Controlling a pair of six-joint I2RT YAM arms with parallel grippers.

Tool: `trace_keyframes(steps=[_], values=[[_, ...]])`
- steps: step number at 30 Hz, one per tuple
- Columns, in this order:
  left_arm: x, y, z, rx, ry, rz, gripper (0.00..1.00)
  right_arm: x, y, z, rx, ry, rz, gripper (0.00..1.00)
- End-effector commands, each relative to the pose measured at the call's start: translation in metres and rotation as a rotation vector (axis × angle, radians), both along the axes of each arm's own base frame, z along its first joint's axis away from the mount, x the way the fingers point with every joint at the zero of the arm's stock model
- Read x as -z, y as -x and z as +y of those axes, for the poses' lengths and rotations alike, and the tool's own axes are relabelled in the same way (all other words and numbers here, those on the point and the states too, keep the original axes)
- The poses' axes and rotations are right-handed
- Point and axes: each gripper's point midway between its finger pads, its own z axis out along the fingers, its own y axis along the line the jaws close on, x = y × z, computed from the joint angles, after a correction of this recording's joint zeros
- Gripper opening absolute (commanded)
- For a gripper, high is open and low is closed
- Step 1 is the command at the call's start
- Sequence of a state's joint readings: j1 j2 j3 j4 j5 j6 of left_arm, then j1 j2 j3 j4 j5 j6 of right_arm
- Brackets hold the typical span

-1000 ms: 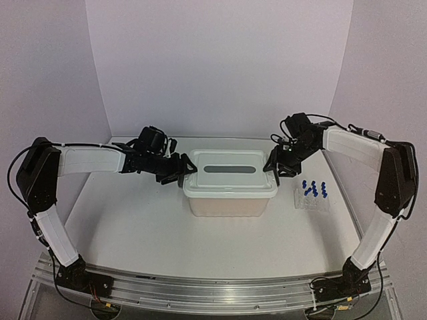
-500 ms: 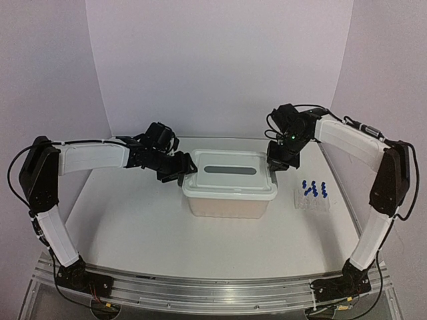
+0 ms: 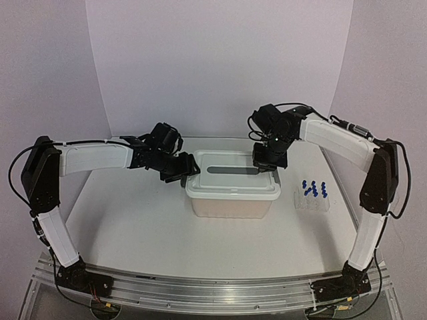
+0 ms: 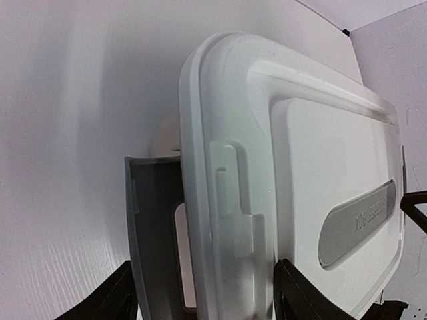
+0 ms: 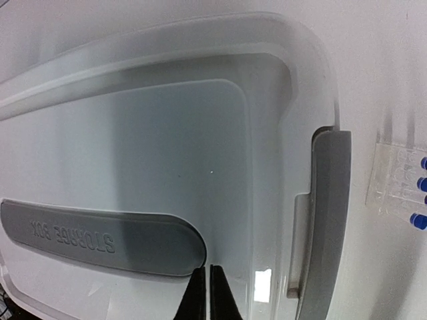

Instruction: Organize the chemistry lab equipment

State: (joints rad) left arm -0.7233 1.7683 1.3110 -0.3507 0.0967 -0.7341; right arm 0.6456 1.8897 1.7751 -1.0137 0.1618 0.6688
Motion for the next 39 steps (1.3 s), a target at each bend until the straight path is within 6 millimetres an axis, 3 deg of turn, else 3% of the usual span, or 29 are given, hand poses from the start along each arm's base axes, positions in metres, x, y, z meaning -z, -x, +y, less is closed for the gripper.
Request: trace_keyframes(steps=[1,5,7,12,20,25,28,35,39], values=[[0.002,0.001,0.0,-0.011,-0.056,0.009,0.64,-0.035,-0.013,0.004,-0.039,-0.001,-0.106,0.11],[0.001,0.0,0.0,-0.017,-0.071,0.008,0.55,-0.058,-0.021,-0.006,-0.002,0.003,-0.21,0.26],[0.001,0.0,0.002,-0.028,-0.087,0.008,0.52,-0.055,-0.02,-0.012,0.017,0.022,-0.223,0.36],[0.001,0.0,-0.001,-0.039,-0.126,0.019,0.45,-0.041,-0.015,-0.026,0.057,0.063,-0.222,0.39],[0.008,0.006,-0.001,-0.086,-0.275,0.072,0.3,-0.034,-0.012,-0.036,0.085,0.085,-0.241,0.39],[0.016,0.012,0.006,-0.136,-0.392,0.108,0.15,-0.027,-0.012,-0.037,0.09,0.088,-0.24,0.38],[0.016,0.016,0.009,-0.164,-0.452,0.121,0.01,-0.027,-0.012,-0.038,0.098,0.088,-0.246,0.37],[0.004,0.021,0.023,-0.275,-0.659,0.095,0.0,-0.018,-0.01,-0.038,0.103,0.071,-0.241,0.31],[0.008,0.023,0.022,-0.289,-0.733,0.094,0.0,-0.01,-0.008,-0.034,0.093,0.057,-0.222,0.24]])
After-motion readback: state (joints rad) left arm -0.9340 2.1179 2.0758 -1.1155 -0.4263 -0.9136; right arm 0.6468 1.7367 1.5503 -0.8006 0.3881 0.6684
